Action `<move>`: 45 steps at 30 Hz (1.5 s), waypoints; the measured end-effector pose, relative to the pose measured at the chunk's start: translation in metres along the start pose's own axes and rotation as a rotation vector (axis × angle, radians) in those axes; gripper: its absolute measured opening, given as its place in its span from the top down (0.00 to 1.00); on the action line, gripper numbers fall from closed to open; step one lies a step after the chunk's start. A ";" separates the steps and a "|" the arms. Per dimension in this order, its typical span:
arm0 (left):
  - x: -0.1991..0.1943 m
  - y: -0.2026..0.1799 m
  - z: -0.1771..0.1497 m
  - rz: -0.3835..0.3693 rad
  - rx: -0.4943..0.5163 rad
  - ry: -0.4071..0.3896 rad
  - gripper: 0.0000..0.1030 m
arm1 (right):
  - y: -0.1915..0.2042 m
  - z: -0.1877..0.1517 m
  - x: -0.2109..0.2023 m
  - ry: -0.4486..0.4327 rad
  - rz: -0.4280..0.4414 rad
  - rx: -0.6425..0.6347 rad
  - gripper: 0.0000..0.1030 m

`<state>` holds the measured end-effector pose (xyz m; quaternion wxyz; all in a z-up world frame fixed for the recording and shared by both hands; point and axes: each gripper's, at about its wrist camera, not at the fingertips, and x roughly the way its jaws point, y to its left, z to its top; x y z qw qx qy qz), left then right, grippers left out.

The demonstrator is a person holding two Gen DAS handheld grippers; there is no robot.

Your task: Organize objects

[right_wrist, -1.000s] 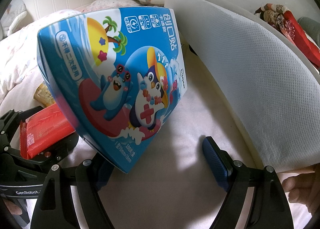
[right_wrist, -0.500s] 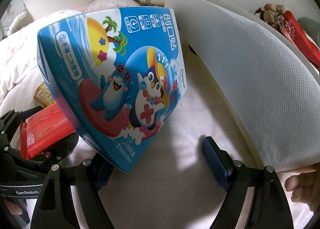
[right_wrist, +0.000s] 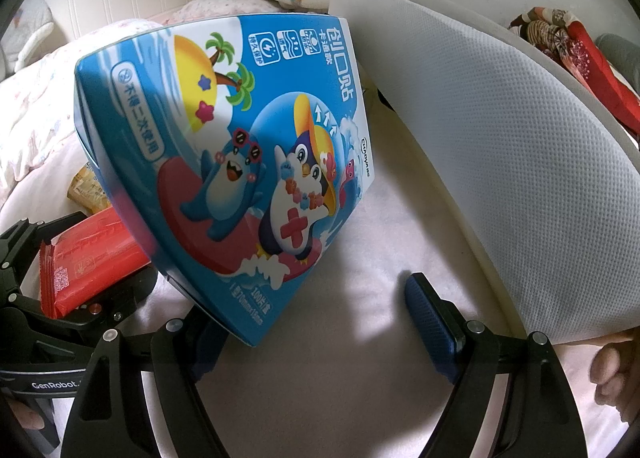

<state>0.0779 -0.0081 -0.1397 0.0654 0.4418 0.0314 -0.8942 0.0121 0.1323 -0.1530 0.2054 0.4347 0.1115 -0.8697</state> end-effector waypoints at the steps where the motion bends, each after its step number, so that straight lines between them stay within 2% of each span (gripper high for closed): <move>1: 0.000 0.000 0.000 0.000 0.000 0.000 0.00 | 0.000 0.000 0.000 0.000 0.000 0.000 0.20; 36: 0.001 0.000 0.000 0.003 0.002 0.001 0.00 | 0.002 0.002 -0.003 0.000 0.003 0.001 0.20; 39: 0.000 0.000 0.002 0.010 -0.012 0.027 0.01 | 0.004 0.003 -0.006 -0.004 0.002 0.001 0.20; 42: -0.006 0.002 0.003 0.042 -0.086 0.069 0.06 | 0.005 0.006 -0.008 0.000 0.000 0.024 0.20; 45: -0.015 0.001 0.006 -0.009 -0.058 0.152 0.13 | 0.008 0.010 -0.012 0.044 -0.006 0.065 0.20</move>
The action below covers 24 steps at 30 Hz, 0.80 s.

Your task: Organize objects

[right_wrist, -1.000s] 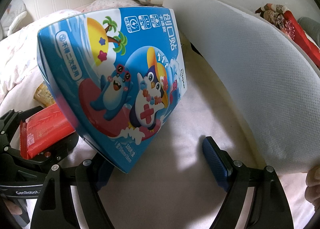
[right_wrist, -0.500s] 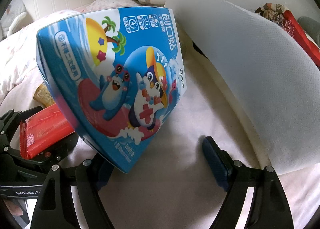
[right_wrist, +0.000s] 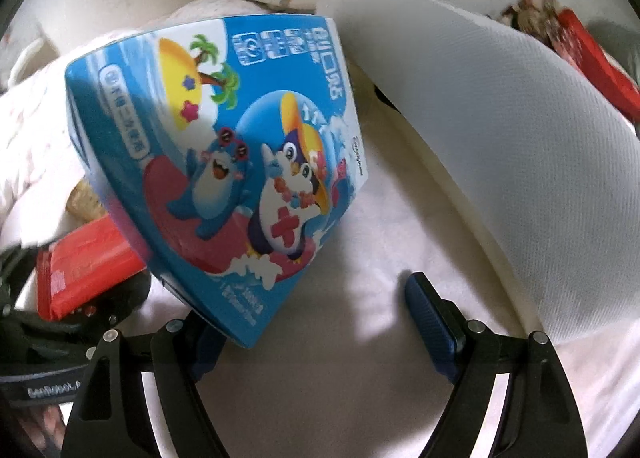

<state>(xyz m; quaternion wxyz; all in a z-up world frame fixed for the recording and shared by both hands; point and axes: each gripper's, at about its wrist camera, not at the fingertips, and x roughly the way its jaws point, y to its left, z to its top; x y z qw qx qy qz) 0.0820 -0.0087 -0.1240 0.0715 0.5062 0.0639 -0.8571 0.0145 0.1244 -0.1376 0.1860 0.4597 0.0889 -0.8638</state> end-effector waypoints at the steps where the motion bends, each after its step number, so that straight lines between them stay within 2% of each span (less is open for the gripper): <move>1: -0.006 0.002 0.000 -0.033 0.010 0.012 0.21 | 0.002 0.003 -0.002 0.030 -0.002 0.011 0.20; 2: -0.014 0.007 -0.001 -0.069 0.008 0.013 0.25 | 0.003 0.005 -0.006 0.073 -0.003 0.044 0.22; 3: -0.024 0.014 -0.002 -0.098 -0.007 0.011 0.25 | 0.004 0.005 -0.011 0.091 0.004 0.067 0.25; 5: -0.042 0.028 -0.004 -0.141 -0.038 0.007 0.25 | 0.007 0.001 -0.027 0.098 0.045 0.095 0.49; 6: -0.051 0.035 -0.004 -0.165 -0.051 0.002 0.25 | 0.007 -0.001 -0.035 0.104 0.080 0.111 0.52; 8: -0.073 0.050 -0.004 -0.230 -0.082 -0.019 0.25 | 0.007 0.001 -0.050 0.108 0.127 0.136 0.53; 10: -0.092 0.059 -0.001 -0.332 -0.102 -0.075 0.25 | 0.006 0.008 -0.070 0.087 0.147 0.156 0.53; 11: -0.098 0.060 0.002 -0.376 -0.098 -0.102 0.25 | 0.003 0.012 -0.084 0.045 0.169 0.170 0.53; 12: -0.103 0.058 0.006 -0.401 -0.079 -0.119 0.25 | -0.002 0.015 -0.102 -0.033 0.218 0.191 0.53; 13: -0.104 0.052 0.008 -0.404 -0.060 -0.120 0.25 | -0.006 0.018 -0.115 -0.097 0.257 0.212 0.53; 14: -0.101 0.045 0.013 -0.403 -0.032 -0.118 0.25 | -0.011 0.023 -0.128 -0.158 0.285 0.247 0.49; 15: -0.099 0.035 0.017 -0.408 -0.008 -0.115 0.25 | -0.014 0.028 -0.133 -0.171 0.285 0.272 0.46; 16: -0.096 0.024 0.018 -0.422 0.046 -0.108 0.25 | -0.017 0.031 -0.134 -0.163 0.278 0.289 0.43; 19: -0.090 -0.008 0.017 -0.416 0.196 -0.076 0.26 | -0.028 0.056 -0.116 -0.033 0.265 0.331 0.43; 20: -0.089 -0.015 0.019 -0.408 0.223 -0.069 0.34 | -0.026 0.060 -0.108 0.013 0.274 0.357 0.43; 22: -0.087 -0.024 0.017 -0.421 0.268 -0.052 0.43 | -0.033 0.066 -0.104 0.024 0.301 0.408 0.44; 24: -0.086 -0.025 0.019 -0.426 0.285 -0.053 0.44 | -0.040 0.072 -0.099 0.042 0.311 0.434 0.44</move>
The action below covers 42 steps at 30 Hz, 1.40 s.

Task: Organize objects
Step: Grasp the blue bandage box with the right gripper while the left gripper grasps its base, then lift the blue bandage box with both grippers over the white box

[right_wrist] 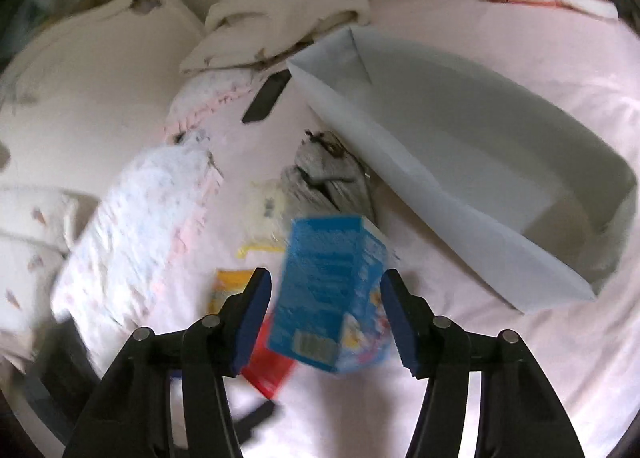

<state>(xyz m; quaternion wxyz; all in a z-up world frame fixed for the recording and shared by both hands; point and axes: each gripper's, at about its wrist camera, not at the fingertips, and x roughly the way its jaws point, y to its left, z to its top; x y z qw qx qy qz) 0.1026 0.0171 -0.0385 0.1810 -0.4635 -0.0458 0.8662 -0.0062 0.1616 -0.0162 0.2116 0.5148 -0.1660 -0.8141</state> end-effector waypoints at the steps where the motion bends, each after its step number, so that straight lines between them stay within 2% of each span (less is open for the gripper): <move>1: 0.000 0.000 -0.001 0.004 0.011 -0.002 0.44 | 0.004 0.005 0.005 0.017 -0.015 0.011 0.44; 3: 0.004 0.002 -0.001 0.023 0.025 0.005 0.45 | -0.007 0.028 0.030 0.083 -0.047 0.034 0.44; 5: 0.008 0.007 -0.003 0.010 0.016 0.019 0.45 | -0.012 0.038 0.051 0.147 -0.069 0.051 0.44; 10: 0.027 0.008 0.001 -0.032 0.027 0.050 0.45 | -0.047 0.025 0.066 0.130 -0.005 0.114 0.43; 12: 0.036 0.004 0.001 -0.052 0.042 0.061 0.45 | -0.062 0.019 0.081 0.179 0.090 0.195 0.35; 14: 0.045 0.002 0.000 -0.060 0.052 0.067 0.45 | -0.072 0.015 0.089 0.213 0.133 0.247 0.25; 20: 0.052 0.001 -0.006 -0.046 0.038 0.031 0.51 | -0.073 0.011 0.092 0.237 0.176 0.223 0.23; 24: 0.045 -0.008 -0.007 -0.007 0.057 0.007 0.54 | -0.064 0.010 0.085 0.241 0.143 0.158 0.23; 28: 0.022 -0.019 -0.001 0.000 0.064 -0.052 0.57 | -0.037 0.012 0.077 0.212 0.099 0.034 0.24; 31: 0.000 -0.034 0.010 0.014 0.109 -0.123 0.57 | -0.023 0.016 0.059 0.148 0.101 -0.026 0.24; 35: -0.034 -0.054 0.023 0.009 0.136 -0.210 0.57 | -0.022 0.028 0.034 0.108 0.182 -0.015 0.25; 38: -0.050 -0.072 0.037 -0.001 0.179 -0.254 0.57 | -0.029 0.040 0.006 0.058 0.284 0.021 0.25; 42: -0.053 -0.099 0.070 -0.042 0.217 -0.271 0.57 | -0.035 0.058 -0.025 -0.044 0.313 0.030 0.25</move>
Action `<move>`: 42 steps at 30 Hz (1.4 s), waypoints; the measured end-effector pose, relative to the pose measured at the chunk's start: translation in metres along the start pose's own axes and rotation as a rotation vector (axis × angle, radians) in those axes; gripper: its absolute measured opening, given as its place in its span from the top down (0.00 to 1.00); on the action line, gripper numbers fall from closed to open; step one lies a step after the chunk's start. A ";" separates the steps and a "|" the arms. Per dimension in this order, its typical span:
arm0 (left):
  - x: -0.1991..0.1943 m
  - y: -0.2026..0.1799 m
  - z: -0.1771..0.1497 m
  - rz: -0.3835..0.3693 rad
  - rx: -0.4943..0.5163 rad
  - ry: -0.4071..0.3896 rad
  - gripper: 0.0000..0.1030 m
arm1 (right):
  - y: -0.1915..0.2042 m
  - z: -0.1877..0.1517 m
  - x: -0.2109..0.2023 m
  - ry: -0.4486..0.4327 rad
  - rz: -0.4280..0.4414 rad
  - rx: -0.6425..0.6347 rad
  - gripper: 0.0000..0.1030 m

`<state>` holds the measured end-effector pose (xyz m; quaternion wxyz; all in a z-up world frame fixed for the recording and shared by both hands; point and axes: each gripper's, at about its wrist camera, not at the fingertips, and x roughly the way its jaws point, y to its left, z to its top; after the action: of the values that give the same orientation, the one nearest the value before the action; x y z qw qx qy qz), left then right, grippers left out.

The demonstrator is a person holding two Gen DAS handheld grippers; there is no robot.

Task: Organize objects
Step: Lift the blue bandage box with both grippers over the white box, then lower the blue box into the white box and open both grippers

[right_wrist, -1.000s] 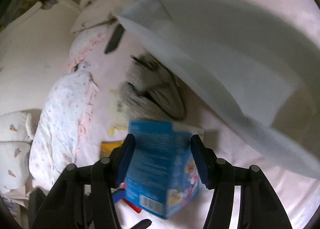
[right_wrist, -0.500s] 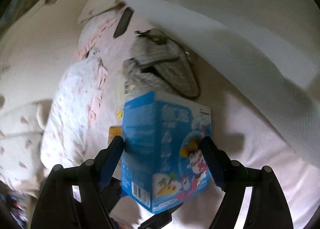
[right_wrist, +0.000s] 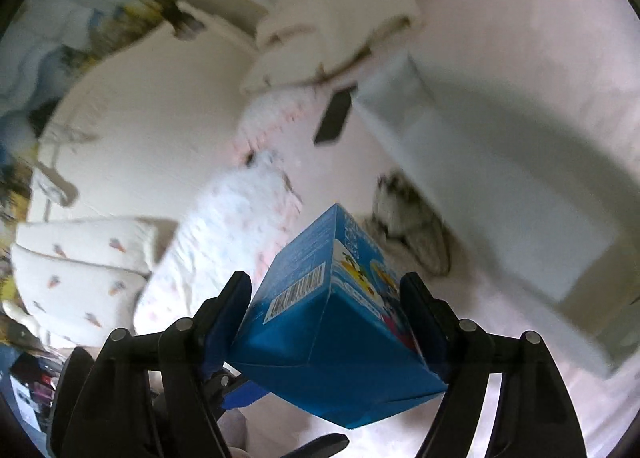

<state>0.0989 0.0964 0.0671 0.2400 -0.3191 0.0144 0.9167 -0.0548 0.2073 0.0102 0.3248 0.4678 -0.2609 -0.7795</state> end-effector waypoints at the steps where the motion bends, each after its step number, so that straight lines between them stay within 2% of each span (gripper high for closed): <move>1: 0.005 -0.006 0.010 -0.028 -0.003 0.004 0.57 | -0.001 0.004 -0.009 -0.028 -0.001 -0.001 0.25; 2: 0.009 -0.009 0.015 -0.044 -0.005 0.009 0.57 | -0.005 0.008 -0.023 -0.069 -0.003 -0.003 0.25; 5: 0.025 -0.026 0.030 -0.069 0.017 0.025 0.57 | -0.023 0.017 -0.042 -0.117 -0.002 0.008 0.25; 9: 0.051 -0.043 0.041 -0.038 0.047 0.054 0.57 | -0.052 0.034 -0.052 -0.129 0.029 0.046 0.25; 12: 0.070 -0.046 0.041 -0.043 0.022 0.084 0.57 | -0.064 0.042 -0.061 -0.146 -0.001 0.031 0.25; 15: 0.093 -0.039 0.036 -0.042 0.010 0.138 0.63 | -0.071 0.046 -0.062 -0.152 -0.022 0.005 0.25; 17: 0.101 -0.039 0.027 -0.072 -0.014 0.180 0.76 | -0.080 0.046 -0.061 -0.130 -0.013 0.007 0.25; 18: 0.104 -0.039 0.022 -0.072 -0.021 0.198 0.80 | -0.084 0.046 -0.061 -0.118 -0.016 0.013 0.26; 19: 0.106 -0.038 0.018 -0.063 -0.026 0.210 0.83 | -0.088 0.046 -0.060 -0.108 -0.020 0.021 0.30; 20: 0.107 -0.037 0.015 -0.052 -0.032 0.210 0.83 | -0.093 0.046 -0.058 -0.094 -0.019 0.037 0.39; 21: 0.106 -0.036 0.013 -0.042 -0.038 0.205 0.83 | -0.096 0.045 -0.057 -0.085 -0.012 0.050 0.44; 22: 0.102 -0.035 0.012 -0.027 -0.045 0.193 0.83 | -0.098 0.044 -0.057 -0.080 -0.002 0.061 0.50; 25: 0.090 -0.027 0.015 0.027 -0.044 0.146 0.83 | -0.090 0.044 -0.062 -0.117 -0.064 0.027 0.51; 26: 0.082 -0.021 0.017 0.073 -0.048 0.120 0.83 | -0.082 0.043 -0.064 -0.136 -0.090 -0.013 0.51; 28: 0.061 -0.011 0.018 0.141 -0.069 0.063 0.83 | -0.070 0.041 -0.066 -0.163 -0.084 -0.080 0.51; 30: 0.046 0.005 0.017 0.181 -0.096 0.028 0.78 | -0.050 0.036 -0.067 -0.195 -0.061 -0.174 0.51; 32: 0.028 0.022 0.012 0.248 -0.118 0.014 0.61 | -0.029 0.029 -0.066 -0.215 -0.039 -0.262 0.47; 34: 0.015 0.037 0.003 0.322 -0.124 0.021 0.60 | -0.008 0.020 -0.058 -0.220 0.013 -0.343 0.42; 37: 0.006 0.064 -0.017 0.413 -0.156 0.072 0.60 | 0.017 0.008 -0.036 -0.181 0.059 -0.417 0.41; 42: 0.015 0.102 -0.061 0.472 -0.202 0.182 0.60 | 0.040 -0.015 0.018 -0.065 0.017 -0.477 0.41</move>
<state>0.0787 0.0015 -0.0032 -0.0155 -0.4104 0.0183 0.9116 -0.0368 0.1662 0.0224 0.4238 0.3504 -0.0838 -0.8310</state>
